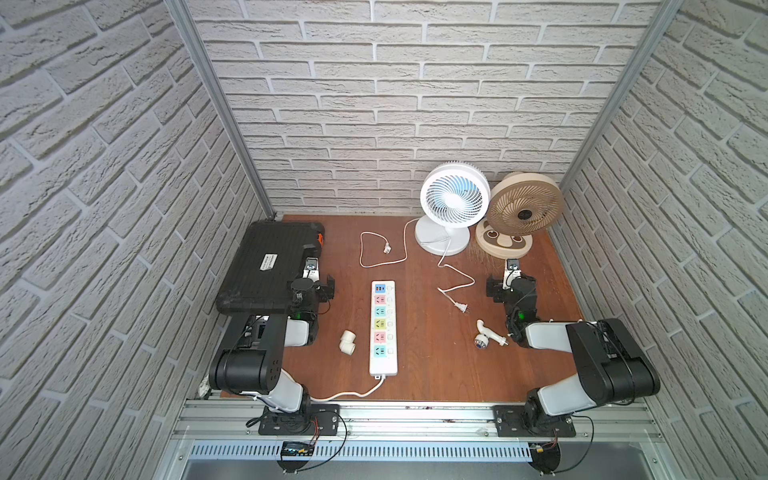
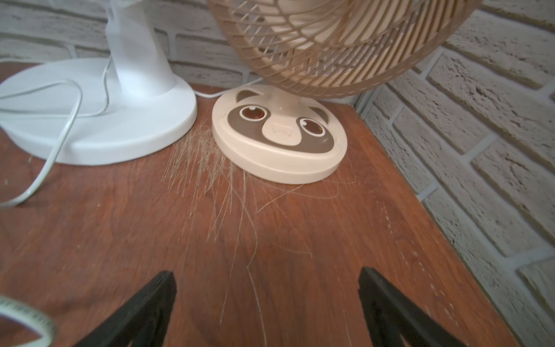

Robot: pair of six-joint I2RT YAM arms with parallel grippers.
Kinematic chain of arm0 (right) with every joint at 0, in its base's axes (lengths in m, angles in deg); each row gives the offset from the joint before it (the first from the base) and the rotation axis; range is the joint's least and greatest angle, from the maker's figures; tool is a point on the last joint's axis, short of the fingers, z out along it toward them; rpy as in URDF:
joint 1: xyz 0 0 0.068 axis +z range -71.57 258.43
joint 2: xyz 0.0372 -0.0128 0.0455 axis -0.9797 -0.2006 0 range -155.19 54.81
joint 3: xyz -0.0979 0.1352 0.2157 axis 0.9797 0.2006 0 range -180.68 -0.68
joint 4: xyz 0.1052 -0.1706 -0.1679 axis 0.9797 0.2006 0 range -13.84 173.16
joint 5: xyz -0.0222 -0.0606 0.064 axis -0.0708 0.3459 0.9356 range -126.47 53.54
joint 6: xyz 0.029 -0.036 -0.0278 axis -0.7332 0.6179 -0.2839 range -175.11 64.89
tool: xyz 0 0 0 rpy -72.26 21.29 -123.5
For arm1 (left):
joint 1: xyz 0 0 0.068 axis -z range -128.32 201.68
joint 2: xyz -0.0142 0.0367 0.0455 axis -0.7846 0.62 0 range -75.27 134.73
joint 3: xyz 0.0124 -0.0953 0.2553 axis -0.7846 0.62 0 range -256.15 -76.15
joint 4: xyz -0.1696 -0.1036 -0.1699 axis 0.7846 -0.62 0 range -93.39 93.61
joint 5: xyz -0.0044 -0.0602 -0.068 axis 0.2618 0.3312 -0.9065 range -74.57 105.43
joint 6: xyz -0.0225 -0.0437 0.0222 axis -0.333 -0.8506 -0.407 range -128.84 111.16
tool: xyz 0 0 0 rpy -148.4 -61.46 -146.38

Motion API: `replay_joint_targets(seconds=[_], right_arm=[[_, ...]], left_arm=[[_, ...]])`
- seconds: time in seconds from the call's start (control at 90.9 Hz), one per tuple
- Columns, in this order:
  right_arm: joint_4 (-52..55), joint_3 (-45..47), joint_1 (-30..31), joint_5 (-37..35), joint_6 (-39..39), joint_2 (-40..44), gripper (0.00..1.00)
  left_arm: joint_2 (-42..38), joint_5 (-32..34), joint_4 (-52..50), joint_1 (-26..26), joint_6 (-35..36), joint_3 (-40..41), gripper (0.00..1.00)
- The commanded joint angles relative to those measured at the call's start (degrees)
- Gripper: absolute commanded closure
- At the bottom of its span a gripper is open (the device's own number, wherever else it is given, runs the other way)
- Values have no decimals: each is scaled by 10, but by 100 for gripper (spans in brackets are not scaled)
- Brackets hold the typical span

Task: Unplug the desk fan from the power strip
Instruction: Reset both arms

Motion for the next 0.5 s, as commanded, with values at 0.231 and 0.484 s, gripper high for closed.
replay_joint_targets(seconds=[0.231,0.484], right_arm=[[-23,7,-8,47,-22,4,1],[-26,7,-8,46,-22,3,1]], left_arm=[[3,-40,-5,-14,-7,-8,2],[3,-40,-9,-13,-6,-9,2]])
